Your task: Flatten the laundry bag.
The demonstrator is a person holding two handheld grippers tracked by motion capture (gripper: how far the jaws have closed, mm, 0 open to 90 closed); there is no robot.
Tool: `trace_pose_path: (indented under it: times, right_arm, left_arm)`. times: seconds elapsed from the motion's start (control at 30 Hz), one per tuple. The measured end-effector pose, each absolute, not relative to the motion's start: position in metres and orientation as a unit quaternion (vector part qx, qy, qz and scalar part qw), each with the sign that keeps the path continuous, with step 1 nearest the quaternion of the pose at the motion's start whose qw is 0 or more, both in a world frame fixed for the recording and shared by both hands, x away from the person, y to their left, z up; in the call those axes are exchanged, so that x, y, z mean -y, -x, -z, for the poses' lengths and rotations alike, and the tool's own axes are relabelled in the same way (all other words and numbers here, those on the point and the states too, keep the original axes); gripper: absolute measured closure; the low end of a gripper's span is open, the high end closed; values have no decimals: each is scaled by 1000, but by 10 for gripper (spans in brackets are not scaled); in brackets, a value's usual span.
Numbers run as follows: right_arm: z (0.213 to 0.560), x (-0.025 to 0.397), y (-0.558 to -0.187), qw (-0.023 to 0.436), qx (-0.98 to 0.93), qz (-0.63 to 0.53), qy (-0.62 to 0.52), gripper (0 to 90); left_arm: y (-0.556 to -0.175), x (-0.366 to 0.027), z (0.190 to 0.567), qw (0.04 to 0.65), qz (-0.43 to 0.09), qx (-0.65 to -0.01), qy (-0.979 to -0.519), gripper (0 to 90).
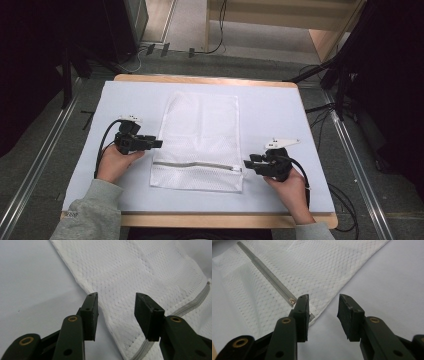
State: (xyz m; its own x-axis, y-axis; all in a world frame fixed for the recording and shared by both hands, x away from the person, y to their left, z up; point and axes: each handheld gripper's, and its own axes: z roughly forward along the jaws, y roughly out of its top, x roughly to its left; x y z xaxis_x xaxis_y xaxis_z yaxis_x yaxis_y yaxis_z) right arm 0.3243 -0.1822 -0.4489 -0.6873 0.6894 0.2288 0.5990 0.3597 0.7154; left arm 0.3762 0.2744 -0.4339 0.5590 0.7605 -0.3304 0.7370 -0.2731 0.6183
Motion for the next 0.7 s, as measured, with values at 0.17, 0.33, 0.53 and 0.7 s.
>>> trace_pose_path:
  times: [0.17, 0.33, 0.53, 0.7]
  right_arm:
    - [449, 183, -325, 56, -820, -411, -394, 620]
    - [449, 182, -325, 54, -823, -409, -391, 617]
    - [450, 182, -325, 54, -823, -408, -392, 617]
    - [449, 182, -325, 58, -822, -409, -391, 617]
  left_arm:
    - [-377, -275, 434, 381, -21, -467, -797, 496]
    - [-377, -272, 434, 384, -21, -461, -800, 463]
    - [-376, -266, 434, 382, -22, -447, -808, 452]
    - [-377, -261, 433, 382, -17, -437, -814, 445]
